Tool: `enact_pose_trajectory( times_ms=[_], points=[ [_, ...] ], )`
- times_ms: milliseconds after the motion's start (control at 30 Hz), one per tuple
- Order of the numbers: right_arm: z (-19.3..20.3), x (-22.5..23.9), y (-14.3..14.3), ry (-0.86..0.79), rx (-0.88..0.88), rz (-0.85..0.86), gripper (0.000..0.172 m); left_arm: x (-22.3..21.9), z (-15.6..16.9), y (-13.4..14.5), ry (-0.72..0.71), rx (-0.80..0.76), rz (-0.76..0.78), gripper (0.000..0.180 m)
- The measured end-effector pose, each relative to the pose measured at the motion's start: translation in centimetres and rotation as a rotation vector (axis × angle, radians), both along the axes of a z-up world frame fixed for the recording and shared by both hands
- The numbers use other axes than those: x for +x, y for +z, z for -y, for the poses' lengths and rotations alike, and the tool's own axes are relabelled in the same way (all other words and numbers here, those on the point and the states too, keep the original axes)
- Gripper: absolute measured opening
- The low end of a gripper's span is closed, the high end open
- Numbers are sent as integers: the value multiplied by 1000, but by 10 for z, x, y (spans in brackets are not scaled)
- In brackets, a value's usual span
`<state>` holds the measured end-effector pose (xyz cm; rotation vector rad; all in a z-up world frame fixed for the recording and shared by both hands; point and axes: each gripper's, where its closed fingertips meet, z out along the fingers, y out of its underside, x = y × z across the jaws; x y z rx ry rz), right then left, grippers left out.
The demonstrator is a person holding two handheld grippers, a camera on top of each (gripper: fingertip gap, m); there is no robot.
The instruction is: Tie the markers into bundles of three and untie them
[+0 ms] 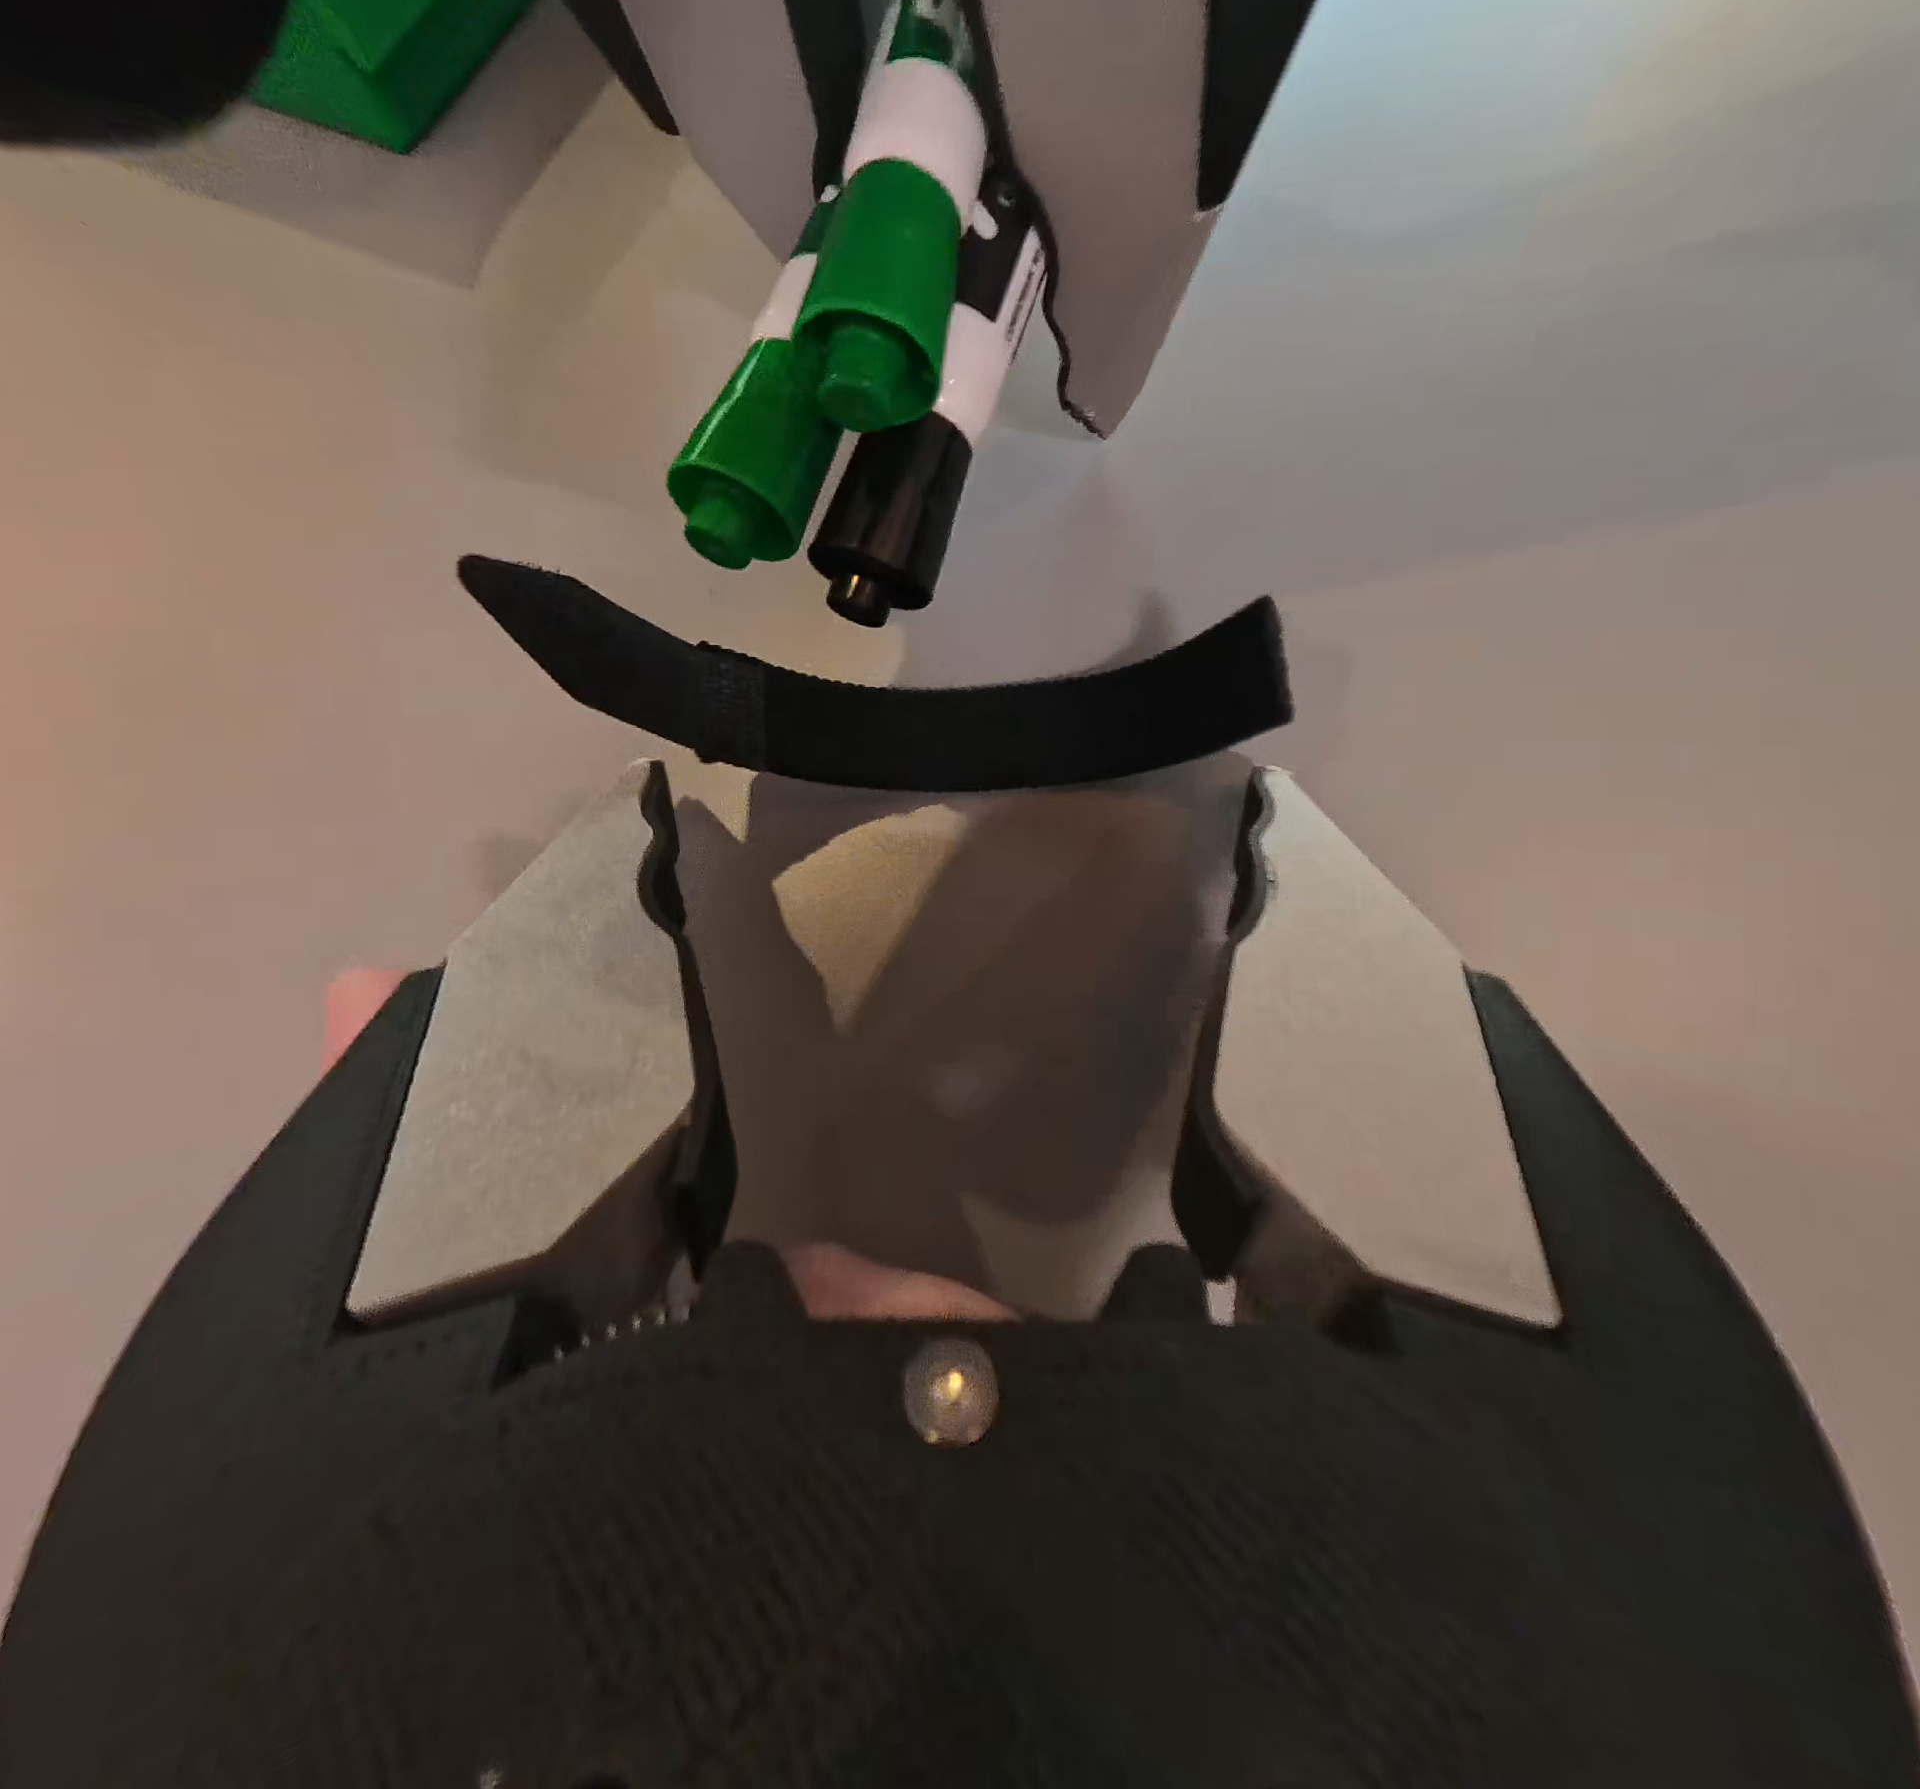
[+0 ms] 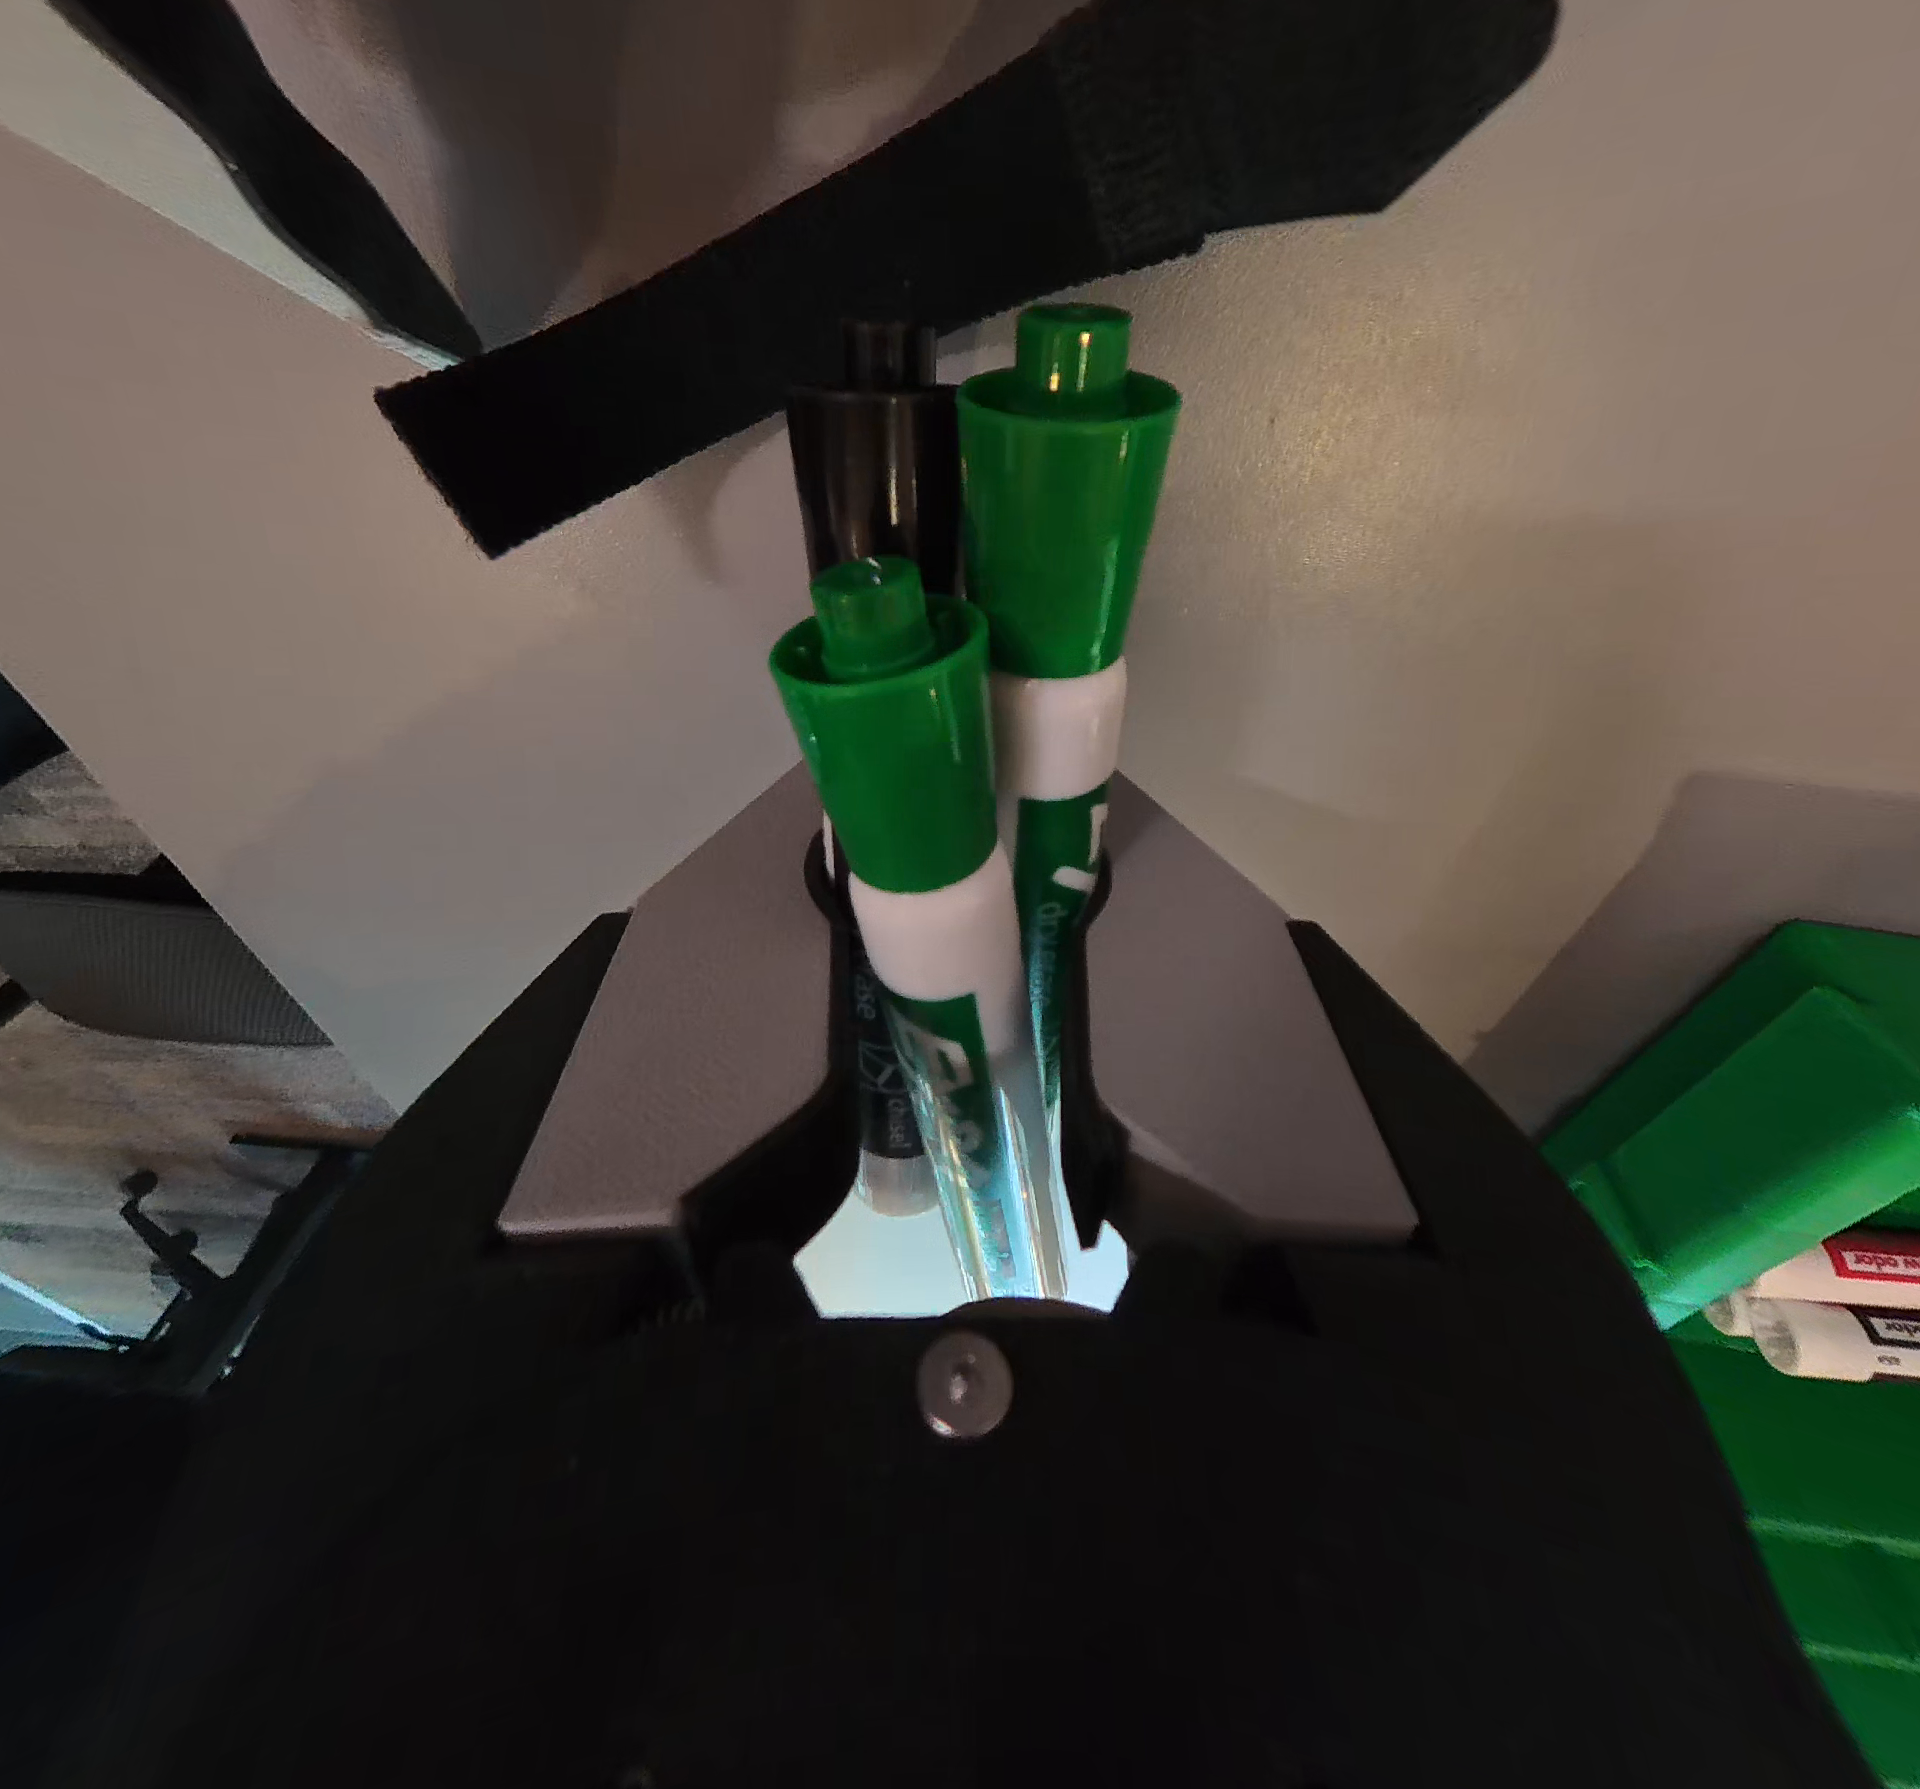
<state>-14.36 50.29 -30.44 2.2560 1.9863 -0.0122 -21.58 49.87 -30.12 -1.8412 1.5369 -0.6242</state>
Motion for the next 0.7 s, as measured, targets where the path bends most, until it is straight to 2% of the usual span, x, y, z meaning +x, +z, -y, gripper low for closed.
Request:
enact_pose_trajectory(
  times_ms=[267,433,700],
  points=[
    [1,6,0,-3,-17,0,37,12,-8,2,3,9,13,101],
    [1,6,0,11,-8,17,37,19,-16,1,29,6,7,80],
    [3,17,1,-34,-34,-20,37,28,-18,4,4,-17,29,70]
  ],
)
